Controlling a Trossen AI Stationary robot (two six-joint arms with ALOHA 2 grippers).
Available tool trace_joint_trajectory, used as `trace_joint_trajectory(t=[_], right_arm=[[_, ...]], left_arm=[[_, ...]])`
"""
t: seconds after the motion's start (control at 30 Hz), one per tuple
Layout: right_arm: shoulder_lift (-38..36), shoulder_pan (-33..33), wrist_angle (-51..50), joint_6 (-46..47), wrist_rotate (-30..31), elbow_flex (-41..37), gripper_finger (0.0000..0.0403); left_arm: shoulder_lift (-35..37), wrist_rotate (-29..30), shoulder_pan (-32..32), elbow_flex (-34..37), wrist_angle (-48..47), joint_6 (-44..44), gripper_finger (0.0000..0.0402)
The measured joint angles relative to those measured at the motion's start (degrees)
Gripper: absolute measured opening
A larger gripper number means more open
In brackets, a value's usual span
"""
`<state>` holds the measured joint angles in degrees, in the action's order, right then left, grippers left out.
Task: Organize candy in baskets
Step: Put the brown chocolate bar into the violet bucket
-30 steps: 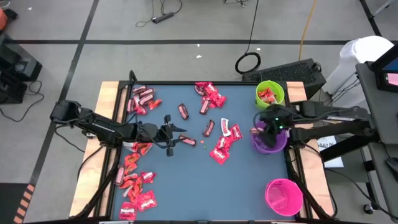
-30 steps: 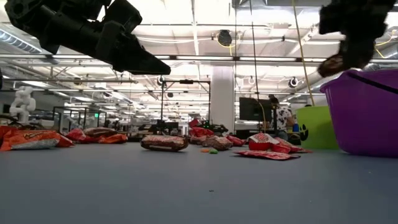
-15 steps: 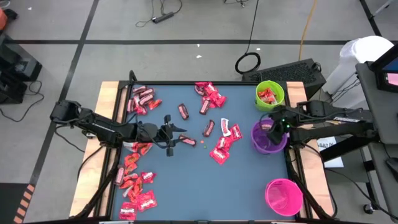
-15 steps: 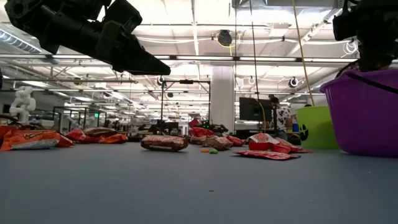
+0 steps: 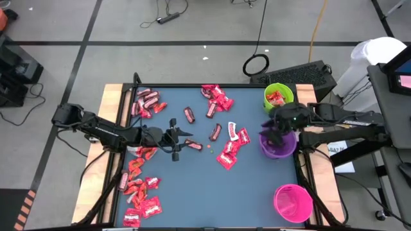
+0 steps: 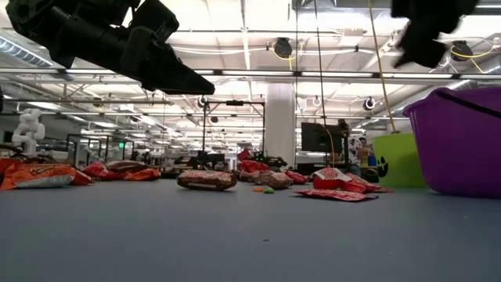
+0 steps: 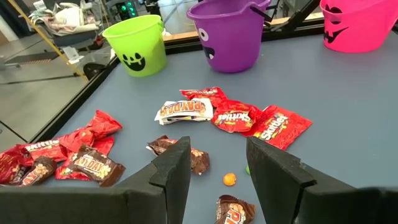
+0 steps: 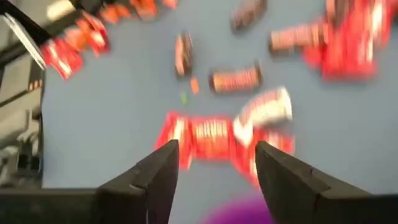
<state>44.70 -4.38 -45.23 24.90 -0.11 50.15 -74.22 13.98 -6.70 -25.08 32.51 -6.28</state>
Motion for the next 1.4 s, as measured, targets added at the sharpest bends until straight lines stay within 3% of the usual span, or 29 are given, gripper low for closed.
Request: trace_joint_trajectory(t=[0.3, 0.5, 0.87, 1.2, 1.4], right_arm=[[10.48, 0.00, 21.59, -15.24, 0.29, 0.00, 0.0201], [20.24, -0.02, 26.39, -22.32, 1.54, 0.00, 0.0208], [35.96, -0.02, 33.23, -38.96, 2.11, 0.00, 0.0282], [49.37, -0.05, 43.27, -49.26, 2.11, 0.00, 0.0266], [55.03, -1.10, 48.08, -50.00, 4.27, 0.26, 0.0248]], left_arm=[[0.00, -0.01, 0.00, 0.00, -0.02, -0.02, 0.0162], [0.00, -0.02, 0.00, 0.00, -0.13, -0.04, 0.0162], [0.00, -0.04, -0.01, 0.00, -0.11, -0.02, 0.0162], [0.00, -0.07, -0.02, -0.02, -0.20, -0.01, 0.0162], [0.00, -0.07, -0.02, -0.04, -0.26, 0.00, 0.0162]])
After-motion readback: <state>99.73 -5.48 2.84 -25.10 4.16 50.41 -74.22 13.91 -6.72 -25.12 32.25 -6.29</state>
